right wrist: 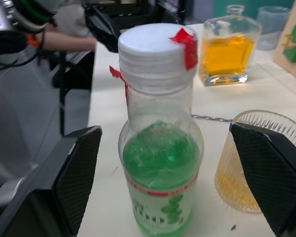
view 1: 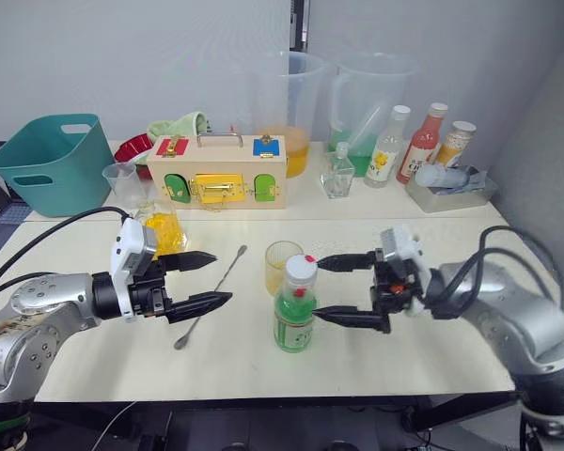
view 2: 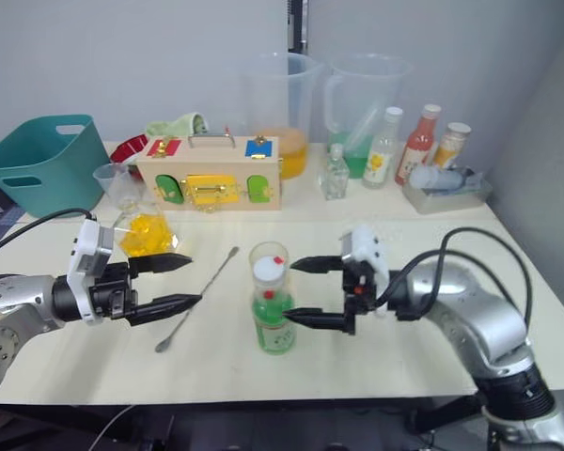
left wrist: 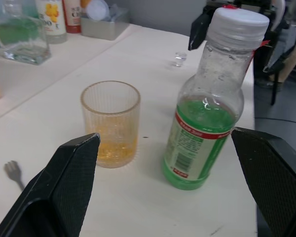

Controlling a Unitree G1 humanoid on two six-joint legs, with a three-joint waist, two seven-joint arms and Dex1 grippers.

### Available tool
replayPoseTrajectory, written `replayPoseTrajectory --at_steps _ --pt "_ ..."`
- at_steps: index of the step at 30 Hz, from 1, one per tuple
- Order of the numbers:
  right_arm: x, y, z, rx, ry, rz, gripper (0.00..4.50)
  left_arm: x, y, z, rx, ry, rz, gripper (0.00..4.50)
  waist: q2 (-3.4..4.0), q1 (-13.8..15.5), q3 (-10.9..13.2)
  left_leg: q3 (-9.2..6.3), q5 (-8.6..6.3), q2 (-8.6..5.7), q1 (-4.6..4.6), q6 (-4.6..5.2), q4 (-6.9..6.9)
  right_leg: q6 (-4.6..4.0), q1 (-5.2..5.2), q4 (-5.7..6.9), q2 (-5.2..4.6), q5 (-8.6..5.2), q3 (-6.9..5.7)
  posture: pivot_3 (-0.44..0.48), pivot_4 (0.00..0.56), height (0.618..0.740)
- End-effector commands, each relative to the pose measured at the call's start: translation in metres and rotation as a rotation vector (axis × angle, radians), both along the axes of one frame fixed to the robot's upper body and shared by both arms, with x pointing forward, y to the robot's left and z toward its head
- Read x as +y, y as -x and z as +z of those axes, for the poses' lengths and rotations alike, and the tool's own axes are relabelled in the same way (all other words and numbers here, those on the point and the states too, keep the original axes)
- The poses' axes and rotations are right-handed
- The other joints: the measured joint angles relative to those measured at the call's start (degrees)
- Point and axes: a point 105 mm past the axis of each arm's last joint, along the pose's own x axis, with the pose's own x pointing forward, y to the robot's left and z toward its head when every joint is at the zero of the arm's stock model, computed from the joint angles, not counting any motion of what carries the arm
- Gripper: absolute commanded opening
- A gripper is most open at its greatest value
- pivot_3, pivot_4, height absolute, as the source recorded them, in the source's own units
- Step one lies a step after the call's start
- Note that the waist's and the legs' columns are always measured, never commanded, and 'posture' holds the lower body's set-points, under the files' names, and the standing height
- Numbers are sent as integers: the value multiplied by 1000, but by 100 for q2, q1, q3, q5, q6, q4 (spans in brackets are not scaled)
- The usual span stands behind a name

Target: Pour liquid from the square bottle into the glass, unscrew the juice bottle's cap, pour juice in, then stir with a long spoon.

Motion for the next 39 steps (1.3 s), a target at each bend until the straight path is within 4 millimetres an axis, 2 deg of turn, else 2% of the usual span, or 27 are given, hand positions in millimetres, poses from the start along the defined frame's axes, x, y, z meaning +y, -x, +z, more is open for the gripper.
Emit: replayPoseTrajectory --at_steps 1,4,8,14,20,24,27,29,34,39 --pt "-12 -6 12 -64 58 94 4477 -7 11 11 -24 -8 -60 4500 0 0 0 1 0 1 0 0 -1 0 0 -1 0 0 0 0 150 740" --pt "-8 -16 13 -93 107 183 4477 -8 13 11 -31 -14 -61 4500 0 -24 0 2 0 5 1 0 -2 0 -1 -1 3 0 1 0 150 740" --pt "9 -22 17 -119 115 350 4477 -10 15 14 -43 -16 -36 4500 0 -78 0 1 1 7 -1 -1 -2 -1 -4 1 5 0 2 0 150 740" --pt "35 -20 19 -114 112 485 4477 -6 36 14 12 -44 -56 4500 0 -87 0 -5 1 2 -12 -3 -4 -1 -20 36 -4 1 -1 0 150 740" --pt "48 -15 17 -86 90 567 4477 -2 41 14 5 -65 -22 4500 1 -54 1 -7 3 1 -14 -7 -3 -2 -22 6 -7 1 -3 0 150 740" --pt "51 -10 18 -30 47 602 3330 5 42 13 15 -93 -10 4500 1 -62 1 -6 3 2 -14 -8 -5 -3 -24 4 -6 2 -2 0 150 740" --pt "51 -11 14 -12 44 601 2230 7 43 13 13 -105 -11 4500 2 -60 1 -6 3 2 -14 -8 -6 -4 -24 2 -6 2 -2 0 150 740" --pt "51 -11 11 -5 45 592 1690 7 42 13 17 -106 -22 4500 2 -56 1 -6 2 1 -15 -8 -6 -4 -24 1 -7 2 -2 0 150 740" --pt "46 -13 12 -40 31 545 1661 6 42 12 44 -115 -84 4500 2 -52 1 -6 2 2 -14 -8 -8 -5 -25 2 -5 3 -2 0 150 740" --pt "39 -9 28 -105 -66 384 1661 0 33 14 31 -106 -145 4500 2 5 1 -5 2 1 -21 -8 -7 -5 -30 4 -6 3 -4 0 150 740"
